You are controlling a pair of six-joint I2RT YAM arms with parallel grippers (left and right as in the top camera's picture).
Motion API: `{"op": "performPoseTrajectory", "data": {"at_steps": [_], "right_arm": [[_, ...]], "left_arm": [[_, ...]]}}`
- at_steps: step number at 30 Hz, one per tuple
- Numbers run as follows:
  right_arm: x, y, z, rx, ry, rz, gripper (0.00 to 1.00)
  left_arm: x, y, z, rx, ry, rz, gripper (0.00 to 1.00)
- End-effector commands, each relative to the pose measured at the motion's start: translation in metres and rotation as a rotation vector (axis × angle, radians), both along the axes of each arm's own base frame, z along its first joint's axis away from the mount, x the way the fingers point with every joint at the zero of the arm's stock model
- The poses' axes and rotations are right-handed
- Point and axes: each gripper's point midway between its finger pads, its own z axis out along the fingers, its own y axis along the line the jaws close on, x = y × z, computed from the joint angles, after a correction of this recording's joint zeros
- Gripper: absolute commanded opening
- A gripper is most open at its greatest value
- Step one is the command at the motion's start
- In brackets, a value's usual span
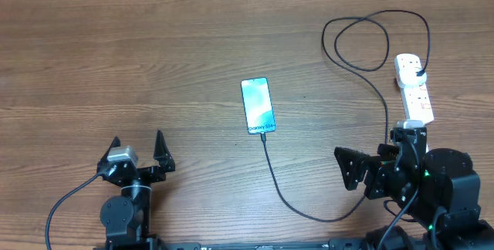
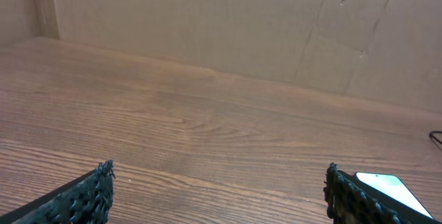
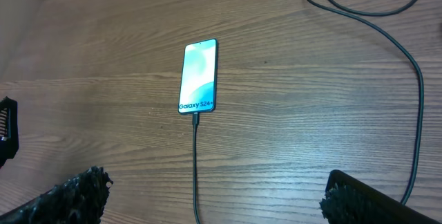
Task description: Plug charger to phone and switch on socket
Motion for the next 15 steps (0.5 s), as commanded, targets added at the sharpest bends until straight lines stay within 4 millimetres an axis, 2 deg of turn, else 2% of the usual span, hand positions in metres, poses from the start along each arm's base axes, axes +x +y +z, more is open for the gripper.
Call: {"op": "performPoseTrajectory", "data": {"at_steps": [1,15], "right_arm": [[-0.0011,0.0016,0.0026,0.009,-0.012,0.005,1.0],[-0.001,-0.0021,-0.0003,-0.014,-0.009,-0.005,1.0]], "left_arm": [[-0.0006,0.0036,-0.0002,-0.006,-0.004,0.018,1.0],[-0.0006,0.0036,-0.0002,-0.006,-0.004,0.018,1.0]]}}
